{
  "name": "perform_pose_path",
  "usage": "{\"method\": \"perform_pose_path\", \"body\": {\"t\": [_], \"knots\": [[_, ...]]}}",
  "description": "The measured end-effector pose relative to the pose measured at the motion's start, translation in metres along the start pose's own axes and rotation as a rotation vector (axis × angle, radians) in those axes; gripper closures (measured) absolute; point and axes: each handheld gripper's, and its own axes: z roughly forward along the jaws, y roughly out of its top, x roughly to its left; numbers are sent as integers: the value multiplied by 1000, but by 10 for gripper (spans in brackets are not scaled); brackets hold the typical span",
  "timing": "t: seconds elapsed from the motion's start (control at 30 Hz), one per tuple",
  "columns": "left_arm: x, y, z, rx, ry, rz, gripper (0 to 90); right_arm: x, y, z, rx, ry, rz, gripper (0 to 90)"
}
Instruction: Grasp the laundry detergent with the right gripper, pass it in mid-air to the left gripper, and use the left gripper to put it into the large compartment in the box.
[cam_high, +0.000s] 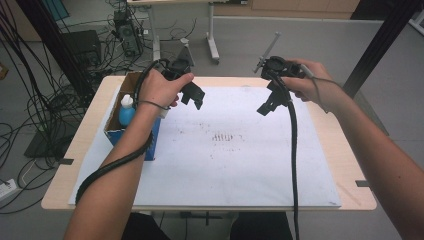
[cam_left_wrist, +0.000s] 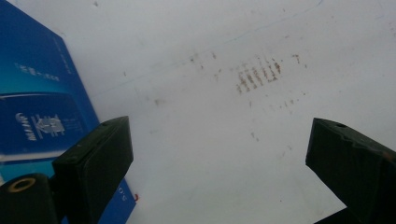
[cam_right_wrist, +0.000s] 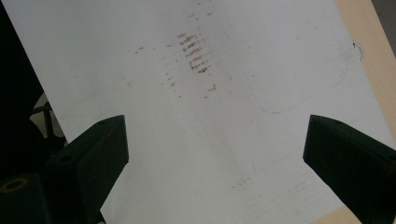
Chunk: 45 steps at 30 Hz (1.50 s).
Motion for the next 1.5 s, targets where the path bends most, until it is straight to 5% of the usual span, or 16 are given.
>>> {"method": "perform_pose_path", "body": {"t": [0.33,0.87,1.5], "knots": [[0,-5,45,-3,24,1,106,0,-3,-1,1,-4,11,66],[2,-16,90,19,34,-3,126,2,-4,-2,0,-4,13,66],[6,-22,108,-15,47,-16,137,2,-6,-1,2,-4,15,66]]}}
